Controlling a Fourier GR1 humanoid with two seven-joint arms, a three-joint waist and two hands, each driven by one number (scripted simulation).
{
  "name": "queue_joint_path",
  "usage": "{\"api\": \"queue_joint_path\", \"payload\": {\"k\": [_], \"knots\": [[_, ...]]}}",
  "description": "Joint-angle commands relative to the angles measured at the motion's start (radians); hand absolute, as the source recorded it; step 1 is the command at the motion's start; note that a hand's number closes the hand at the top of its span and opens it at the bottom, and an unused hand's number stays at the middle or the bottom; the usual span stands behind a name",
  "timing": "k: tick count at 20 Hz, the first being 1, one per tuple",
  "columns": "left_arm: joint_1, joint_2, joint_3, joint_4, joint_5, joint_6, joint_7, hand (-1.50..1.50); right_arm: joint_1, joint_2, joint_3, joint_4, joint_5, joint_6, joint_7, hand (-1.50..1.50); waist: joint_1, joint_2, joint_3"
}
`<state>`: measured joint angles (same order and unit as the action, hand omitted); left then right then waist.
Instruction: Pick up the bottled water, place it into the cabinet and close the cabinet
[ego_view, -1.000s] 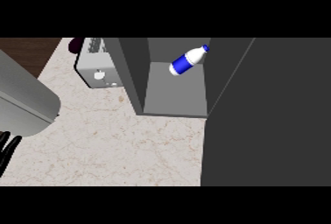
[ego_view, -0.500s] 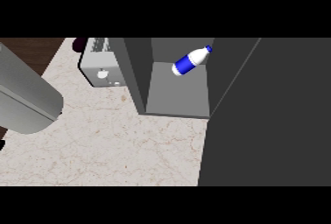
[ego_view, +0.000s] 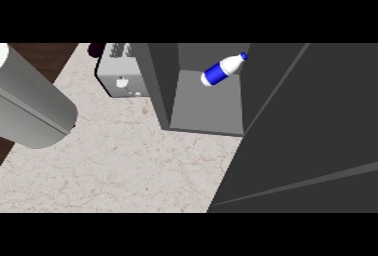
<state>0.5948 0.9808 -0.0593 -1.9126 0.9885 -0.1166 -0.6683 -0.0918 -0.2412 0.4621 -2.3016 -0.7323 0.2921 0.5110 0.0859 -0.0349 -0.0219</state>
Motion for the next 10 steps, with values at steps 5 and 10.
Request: {"api": "queue_joint_path", "payload": {"k": [5, 10], "knots": [[0.063, 0.03, 0.062, 0.02, 0.024, -0.113, -0.025, -1.5, -0.355, 0.2, 0.143, 0.142, 0.201, -0.255, 0.166, 1.5, 0.044, 0.016, 0.007], [0.073, 0.047, 0.124, 0.033, 0.055, -0.165, -0.034, -1.5, -0.63, 0.239, 0.201, 0.31, 0.04, -0.305, 0.214, 1.5, 0.054, 0.033, 0.015]]}}
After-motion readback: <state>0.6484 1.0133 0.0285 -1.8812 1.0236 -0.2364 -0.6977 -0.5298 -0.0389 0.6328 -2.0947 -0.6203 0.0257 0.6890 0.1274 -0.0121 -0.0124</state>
